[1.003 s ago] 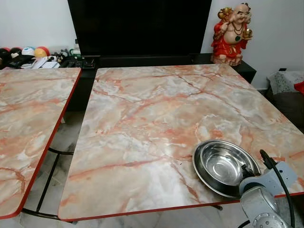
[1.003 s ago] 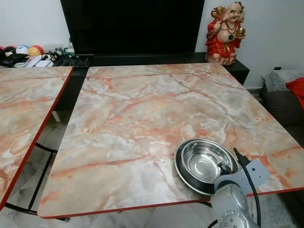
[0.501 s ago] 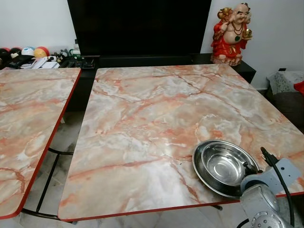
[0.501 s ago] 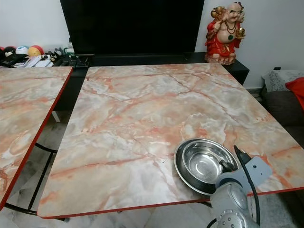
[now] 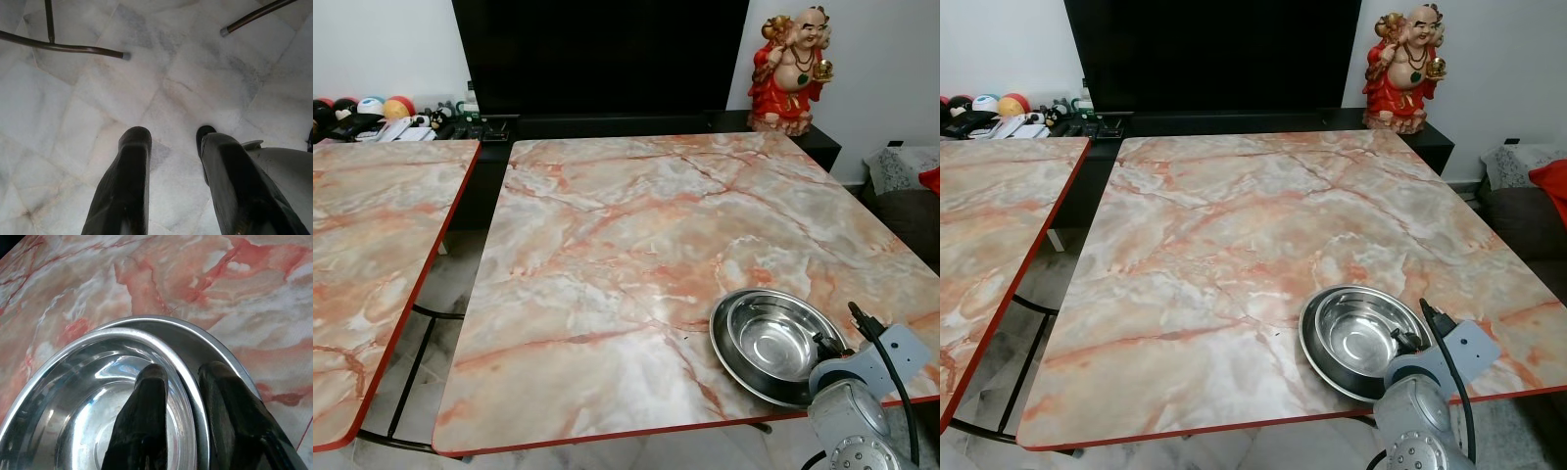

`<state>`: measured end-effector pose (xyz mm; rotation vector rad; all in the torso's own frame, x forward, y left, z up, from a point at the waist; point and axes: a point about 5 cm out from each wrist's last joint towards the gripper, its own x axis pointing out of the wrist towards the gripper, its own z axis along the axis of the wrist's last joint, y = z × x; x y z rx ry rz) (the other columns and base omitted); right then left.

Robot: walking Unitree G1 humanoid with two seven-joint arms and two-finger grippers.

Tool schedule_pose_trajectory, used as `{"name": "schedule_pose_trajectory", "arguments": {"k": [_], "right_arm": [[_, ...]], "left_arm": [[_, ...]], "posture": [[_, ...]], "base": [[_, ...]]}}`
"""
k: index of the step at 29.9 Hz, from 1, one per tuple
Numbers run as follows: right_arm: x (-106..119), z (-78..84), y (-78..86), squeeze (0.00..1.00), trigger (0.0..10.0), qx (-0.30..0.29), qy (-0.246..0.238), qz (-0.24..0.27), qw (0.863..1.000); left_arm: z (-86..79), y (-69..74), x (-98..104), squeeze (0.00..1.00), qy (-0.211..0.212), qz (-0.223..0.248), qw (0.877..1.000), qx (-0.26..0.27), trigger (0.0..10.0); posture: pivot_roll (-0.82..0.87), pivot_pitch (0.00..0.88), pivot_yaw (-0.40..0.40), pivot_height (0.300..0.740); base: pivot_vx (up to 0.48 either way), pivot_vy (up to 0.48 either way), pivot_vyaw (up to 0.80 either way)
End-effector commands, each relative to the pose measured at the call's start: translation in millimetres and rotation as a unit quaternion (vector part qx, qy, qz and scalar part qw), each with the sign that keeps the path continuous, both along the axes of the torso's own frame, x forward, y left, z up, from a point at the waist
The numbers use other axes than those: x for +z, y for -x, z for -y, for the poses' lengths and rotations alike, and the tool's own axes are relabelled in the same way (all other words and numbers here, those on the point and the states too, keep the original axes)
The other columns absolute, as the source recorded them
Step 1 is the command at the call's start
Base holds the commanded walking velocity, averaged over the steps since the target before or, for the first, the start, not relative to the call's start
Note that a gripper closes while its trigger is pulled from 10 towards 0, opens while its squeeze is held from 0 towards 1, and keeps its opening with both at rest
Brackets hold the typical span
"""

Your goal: Setting the table

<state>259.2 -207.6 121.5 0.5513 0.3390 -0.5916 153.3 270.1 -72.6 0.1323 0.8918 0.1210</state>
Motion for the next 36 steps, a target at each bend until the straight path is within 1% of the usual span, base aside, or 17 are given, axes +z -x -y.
{"name": "schedule_pose_trajectory", "arguments": {"k": [1, 12, 15, 19, 22, 24, 27, 28, 30, 33, 34, 36], "right_arm": [[-20, -22.9, 12.1, 0.0, 10.0, 0.028, -0.025, -0.035, 0.999], [-20, -22.2, 12.6, 0.0, 10.0, 0.025, -0.024, -0.034, 0.999], [-19, -20.8, 12.3, 0.0, 10.0, 0.02, -0.017, -0.03, 0.999], [-12, -12.5, 13.4, 0.0, 10.0, -0.005, 0.01, -0.013, 1.0], [-12, -10.4, 16.5, 0.0, 10.0, -0.007, 0.023, -0.021, 0.999], [-10, -10.2, 17.9, 0.0, 10.0, -0.011, 0.022, -0.017, 1.0], [-4, -10.4, 16.9, 0.0, 10.0, -0.017, 0.027, 0.011, 0.999], [4, -8.3, 14.2, 0.0, 10.0, -0.016, 0.053, 0.038, 0.998], [10, -6.7, 12.2, 0.0, 10.0, -0.016, 0.073, 0.051, 0.996], [21, -3.4, 4.3, 0.0, 10.0, -0.001, 0.102, 0.082, 0.991], [31, 0.0, -2.9, 0.0, 10.0, 0.016, 0.124, 0.112, 0.986], [37, 2.3, -6.9, 0.0, 10.0, 0.029, 0.145, 0.126, 0.981]], "left_arm": [[0.1, 3.3, -2, 0.0, 0.0, -0.01, 1.0, -0.005, 10.0], [1.1, 2.8, -2, 0.0, 0.001, -0.011, 1.0, -0.006, 10.0], [1.6, 2.6, -2, 0.0, 0.001, -0.01, 1.0, -0.006, 10.0], [2.3, 2.4, -2, 0.0, 0.002, -0.01, 1.0, -0.006, 10.0], [2.2, 2.2, -2, 0.0, 0.002, -0.01, 1.0, -0.006, 10.0], [2.1, 1.9, -2, 0.0, 0.002, -0.01, 1.0, -0.006, 10.0], [2.2, 1.6, -2, 0.0, 0.002, -0.009, 1.0, -0.006, 10.0], [2.5, 1.3, -2, 0.0, 0.002, -0.009, 1.0, -0.007, 10.0], [2.6, 0.9, -2, 0.0, 0.002, -0.008, 1.0, -0.006, 10.0], [2.6, -0.5, -1, 0.0, 0.003, -0.005, 1.0, -0.002, 10.0], [1.6, -2.0, 0, 0.0, 0.008, 0.0, 1.0, 0.01, 10.0], [-0.1, -3.3, 1, 0.0, 0.011, 0.005, 1.0, 0.021, 10.0]], "posture": [[-0.03, 0.056, -0.01, 0.74], [-0.03, 0.055, -0.011, 0.74], [-0.03, 0.055, -0.011, 0.74], [-0.04, 0.055, -0.01, 0.74], [-0.04, 0.054, -0.01, 0.74], [-0.04, 0.053, -0.009, 0.74], [-0.04, 0.052, -0.01, 0.74], [-0.04, 0.05, -0.009, 0.74], [-0.04, 0.05, -0.009, 0.74], [-0.04, 0.048, -0.006, 0.74], [-0.04, 0.048, -0.006, 0.74], [-0.04, 0.048, -0.006, 0.74]], "base": [[0.0, 0.0, 0.0], [0.0, 0.0, 0.0], [0.0, 0.0, 0.0], [0.0, 0.0, 0.0], [0.0, 0.0, 0.0], [0.0, 0.0, 0.0], [0.0, 0.0, 0.0], [0.0, 0.0, 0.0], [0.0, 0.0, 0.0], [0.0, 0.0, 0.0], [0.0, 0.0, 0.0], [0.0, 0.0, 0.0]]}}
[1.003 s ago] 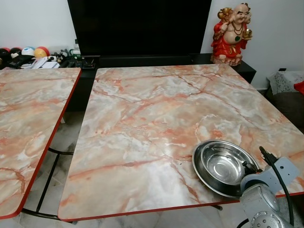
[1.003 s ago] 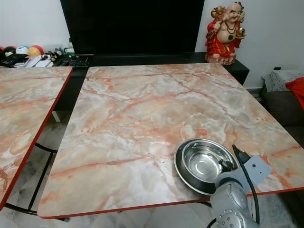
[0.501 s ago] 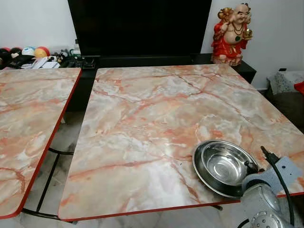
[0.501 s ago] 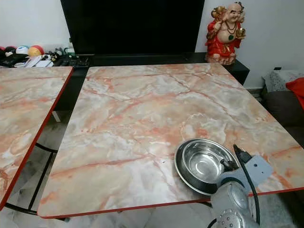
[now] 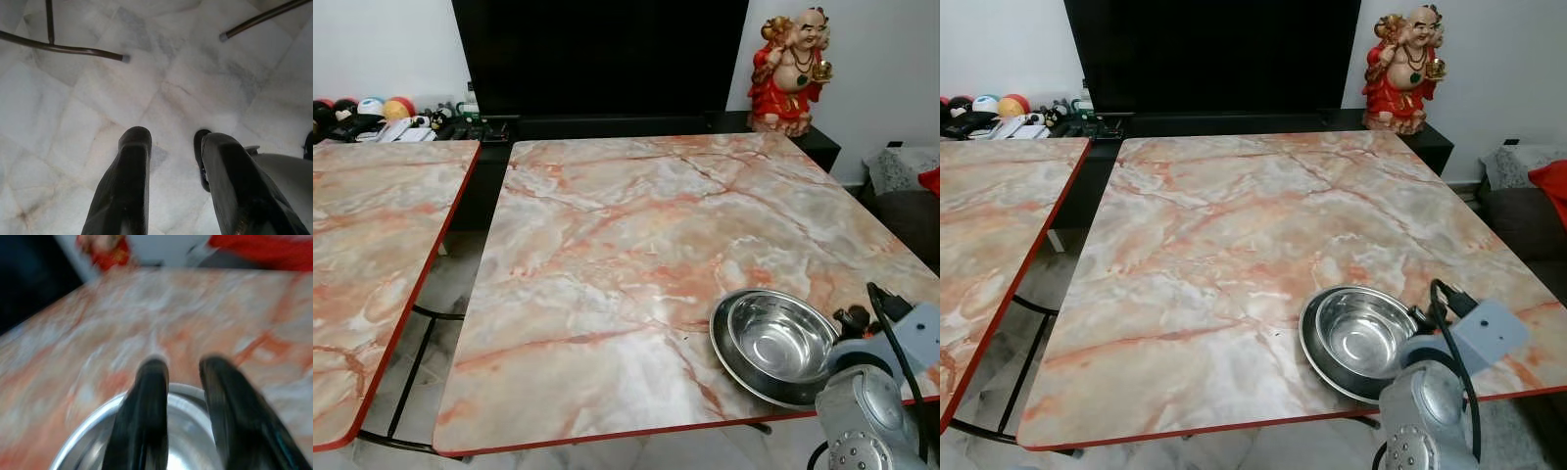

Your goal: Setting the table

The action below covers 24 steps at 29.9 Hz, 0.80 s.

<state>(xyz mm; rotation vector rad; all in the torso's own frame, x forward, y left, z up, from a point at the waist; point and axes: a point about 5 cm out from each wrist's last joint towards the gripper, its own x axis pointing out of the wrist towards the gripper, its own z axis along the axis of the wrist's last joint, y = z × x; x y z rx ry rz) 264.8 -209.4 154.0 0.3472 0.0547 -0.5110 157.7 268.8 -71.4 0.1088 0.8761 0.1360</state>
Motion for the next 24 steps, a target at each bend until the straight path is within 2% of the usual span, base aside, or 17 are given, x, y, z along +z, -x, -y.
{"name": "schedule_pose_trajectory", "arguments": {"k": [1, 4, 7, 11, 14, 17, 24], "right_arm": [[11, 3.0, -6.2, 0.0, 10.0, 0.022, 0.045, 0.019, 0.999], [20, 6.6, -14.1, 0.0, 10.0, 0.05, 0.094, 0.034, 0.994], [20, 6.5, -19.0, 0.0, 10.0, 0.077, 0.124, 0.04, 0.988], [17, 2.4, -21.6, 0.0, 10.0, 0.104, 0.145, 0.042, 0.983], [10, -7.1, -21.2, 0.0, 10.0, 0.137, 0.16, 0.044, 0.977], [6, -16.8, -19.8, 0.0, 10.0, 0.161, 0.155, 0.054, 0.973], [10, -21.5, -25.8, 0.0, 10.0, 0.192, 0.172, 0.078, 0.963]], "left_arm": [[-4.3, -0.9, 1, 0.0, 0.006, 0.001, 1.0, 0.021, 10.0], [-8.4, -3.5, 4, 0.0, -0.001, 0.003, 1.0, 0.023, 10.0], [-9.9, -5.9, 5, 0.0, -0.003, 0.006, 1.0, 0.025, 10.0], [-11.7, -6.3, 6, 0.0, -0.001, 0.008, 0.999, 0.035, 10.0], [-9.1, -4.7, 4, 0.0, 0.002, 0.005, 0.999, 0.033, 10.0], [-9.2, -0.7, 3, 0.0, 0.002, 0.0, 0.999, 0.032, 10.0], [-15.1, 5.8, 2, 0.0, -0.004, -0.011, 0.999, 0.034, 10.0]], "posture": [[-0.04, 0.043, -0.005, 0.74], [-0.04, 0.043, -0.005, 0.74], [-0.04, 0.034, -0.01, 0.74], [-0.03, 0.015, -0.015, 0.74], [-0.01, 0.0, -0.024, 0.74], [-0.02, 0.0, -0.019, 0.74], [-0.02, 0.0, -0.007, 0.74]], "base": [[0.0, 0.0, 0.0], [0.0, 0.0, 0.0], [0.0, 0.0, 0.0], [0.0, 0.0, 0.0], [0.0, 0.0, 0.67], [0.0, 0.0, 0.8], [0.0, 0.0, 0.8]]}}
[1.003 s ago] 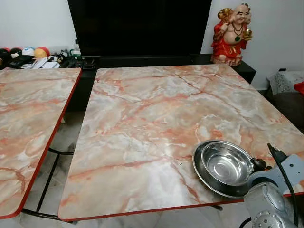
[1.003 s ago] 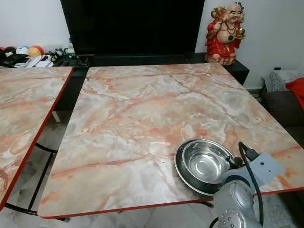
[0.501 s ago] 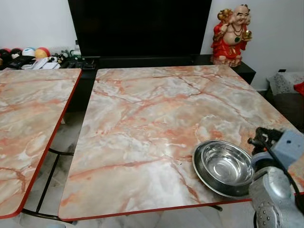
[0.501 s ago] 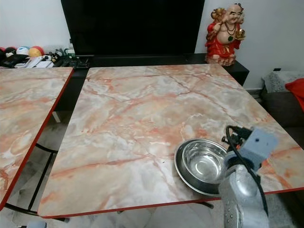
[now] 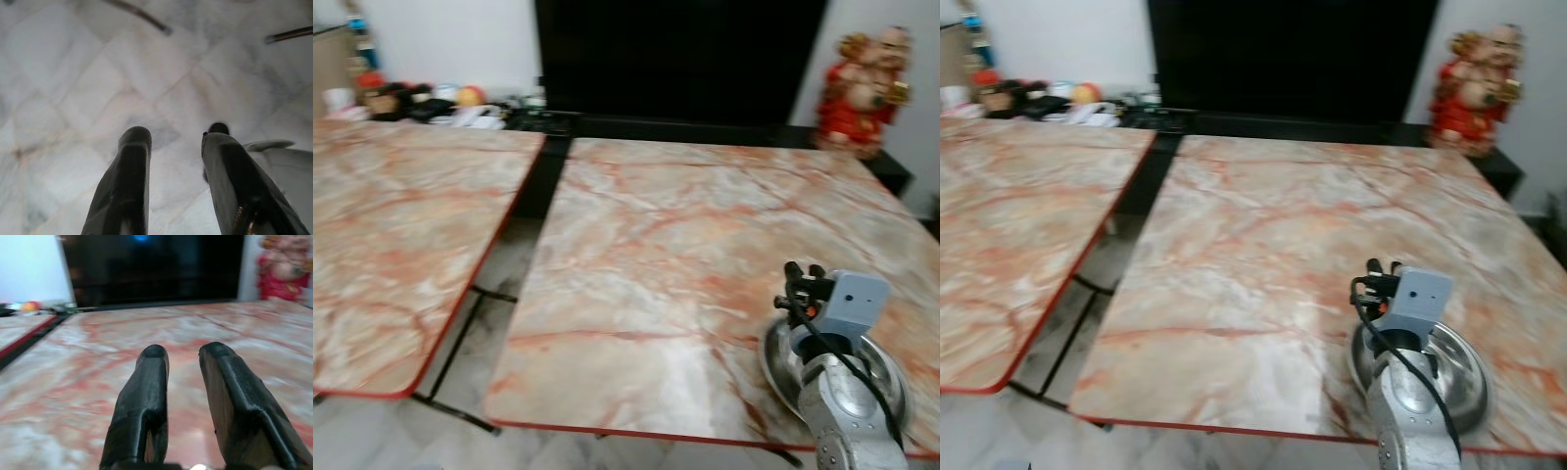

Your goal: Setting the table

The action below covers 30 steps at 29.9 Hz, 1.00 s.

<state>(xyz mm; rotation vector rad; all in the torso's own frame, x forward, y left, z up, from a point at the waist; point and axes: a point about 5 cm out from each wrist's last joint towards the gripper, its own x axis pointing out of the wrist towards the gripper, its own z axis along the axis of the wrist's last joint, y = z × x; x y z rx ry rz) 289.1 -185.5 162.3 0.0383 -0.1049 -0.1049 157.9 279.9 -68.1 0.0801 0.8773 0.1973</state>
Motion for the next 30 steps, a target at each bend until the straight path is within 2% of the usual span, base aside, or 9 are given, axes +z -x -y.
{"name": "schedule_pose_trajectory", "arguments": {"k": [1, 4, 8, 16, 19, 21, 30], "right_arm": [[3, 2.7, -2.4, 0.0, 10.0, 0.004, 0.006, 0.009, 1.0], [4, 3.8, -2.3, 0.0, 10.0, 0.007, 0.009, 0.014, 1.0], [-3, 10.2, 0.8, 0.0, 10.0, -0.012, -0.025, 0.005, 1.0], [1, 8.1, -2.9, 0.0, 10.0, -0.004, -0.003, 0.016, 1.0], [5, 3.4, -4.4, 0.0, 10.0, 0.009, 0.017, 0.026, 0.999], [5, 3.5, -4.6, 0.0, 10.0, 0.007, 0.007, 0.026, 1.0], [3, 4.0, -6.1, 0.0, 10.0, 0.001, -0.011, 0.027, 1.0]], "left_arm": [[-5.3, 5.9, -1, 0.0, -0.005, -0.013, 1.0, 0.002, 10.0], [-12.5, 2.0, 4, 0.0, -0.012, -0.003, 1.0, 0.005, 10.0], [-12.1, -0.2, 5, 0.0, -0.01, 0.0, 1.0, 0.012, 10.0], [-3.6, -4.8, 3, 0.0, 0.003, 0.004, 1.0, 0.017, 10.0], [-1.7, -4.2, 2, 0.0, 0.005, 0.001, 1.0, 0.018, 10.0], [-1.1, -3.5, 1, 0.0, 0.005, 0.001, 1.0, 0.019, 10.0], [-3.3, -1.1, 1, 0.0, 0.005, 0.0, 1.0, 0.027, 10.0]], "posture": [[-0.02, 0.0, -0.006, 0.74], [-0.02, 0.0, -0.005, 0.74], [-0.02, 0.0, -0.003, 0.74], [-0.01, 0.004, -0.004, 0.74], [0.0, 0.009, -0.007, 0.74], [0.0, 0.01, -0.007, 0.74], [0.01, 0.01, -0.007, 0.74]], "base": [[0.0, 0.0, 0.8], [0.0, 0.0, 0.8], [0.0, 0.0, 0.2], [0.0, 0.0, 0.0], [0.0, 0.356, 0.8], [0.0, 0.48, 0.75], [0.0, 0.48, 0.0]]}}
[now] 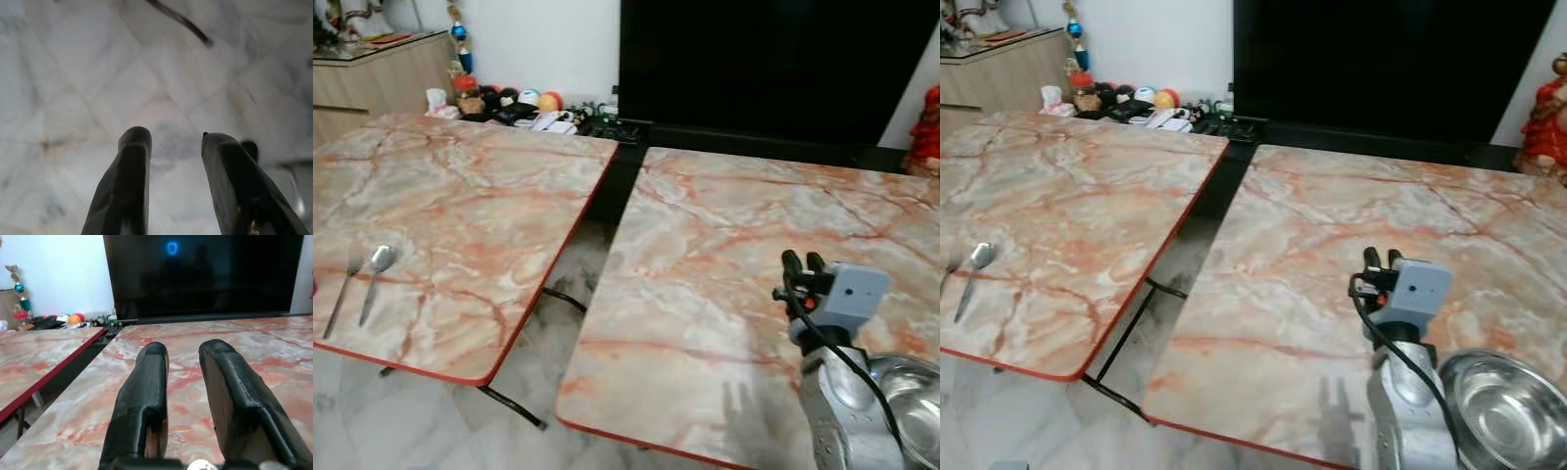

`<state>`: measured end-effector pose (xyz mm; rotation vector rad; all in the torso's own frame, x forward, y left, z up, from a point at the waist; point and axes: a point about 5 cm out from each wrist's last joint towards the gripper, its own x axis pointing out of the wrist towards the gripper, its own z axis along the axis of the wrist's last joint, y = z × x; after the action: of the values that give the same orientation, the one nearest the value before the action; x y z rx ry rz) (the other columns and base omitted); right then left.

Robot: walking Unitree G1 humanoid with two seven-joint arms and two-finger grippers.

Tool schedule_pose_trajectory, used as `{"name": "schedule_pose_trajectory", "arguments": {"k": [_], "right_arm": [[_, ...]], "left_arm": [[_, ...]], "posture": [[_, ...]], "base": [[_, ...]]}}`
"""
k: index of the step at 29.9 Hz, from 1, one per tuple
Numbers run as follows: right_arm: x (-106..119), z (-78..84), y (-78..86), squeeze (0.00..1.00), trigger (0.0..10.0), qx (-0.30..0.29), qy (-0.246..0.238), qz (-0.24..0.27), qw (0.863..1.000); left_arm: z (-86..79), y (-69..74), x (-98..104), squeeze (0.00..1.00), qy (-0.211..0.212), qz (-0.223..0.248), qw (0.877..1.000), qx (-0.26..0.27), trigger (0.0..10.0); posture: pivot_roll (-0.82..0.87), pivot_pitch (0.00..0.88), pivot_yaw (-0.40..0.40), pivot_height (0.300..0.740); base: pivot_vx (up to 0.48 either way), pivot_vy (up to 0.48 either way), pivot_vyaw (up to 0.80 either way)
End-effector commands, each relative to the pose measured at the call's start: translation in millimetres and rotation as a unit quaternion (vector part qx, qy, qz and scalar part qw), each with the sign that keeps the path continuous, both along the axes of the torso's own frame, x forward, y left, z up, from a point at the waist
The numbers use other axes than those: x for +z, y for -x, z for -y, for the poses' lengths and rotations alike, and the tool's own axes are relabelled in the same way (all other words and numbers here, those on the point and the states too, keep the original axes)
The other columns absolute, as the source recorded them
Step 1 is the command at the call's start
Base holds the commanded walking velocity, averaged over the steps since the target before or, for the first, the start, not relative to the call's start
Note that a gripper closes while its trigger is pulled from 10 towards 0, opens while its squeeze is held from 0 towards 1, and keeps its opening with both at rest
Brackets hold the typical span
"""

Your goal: Setting the table

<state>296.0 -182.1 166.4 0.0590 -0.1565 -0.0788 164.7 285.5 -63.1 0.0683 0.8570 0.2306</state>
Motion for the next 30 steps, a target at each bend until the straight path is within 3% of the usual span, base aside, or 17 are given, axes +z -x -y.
{"name": "schedule_pose_trajectory", "arguments": {"k": [1, 11, 15, 30], "right_arm": [[-1, 7.3, 0.6, 0.0, 10.0, -0.012, -0.003, 0.0, 1.0], [-2, 2.9, -0.8, 0.0, 10.0, -0.001, 0.015, -0.001, 1.0], [0, 1.1, -0.5, 0.0, 10.0, 0.004, 0.026, 0.006, 1.0], [-2, -7.3, -3.7, 0.0, 10.0, 0.011, -0.001, 0.004, 1.0]], "left_arm": [[2.1, 5.8, -4, 0.0, 0.007, -0.011, 1.0, 0.011, 10.0], [1.7, 4.7, -3, 0.0, 0.008, -0.007, 1.0, 0.013, 10.0], [1.4, 5.5, -3, 0.0, 0.007, -0.008, 1.0, 0.013, 10.0], [1.4, 5.1, -3, 0.0, 0.006, -0.009, 1.0, 0.008, 10.0]], "posture": [[0.01, 0.01, -0.007, 0.74], [0.01, 0.013, -0.007, 0.74], [0.01, 0.014, -0.007, 0.74], [0.01, 0.0, -0.007, 0.74]], "base": [[0.0, 0.48, 0.0], [0.0, 0.48, 0.0], [0.0, 0.48, 0.8], [0.0, 0.48, 0.11]]}}
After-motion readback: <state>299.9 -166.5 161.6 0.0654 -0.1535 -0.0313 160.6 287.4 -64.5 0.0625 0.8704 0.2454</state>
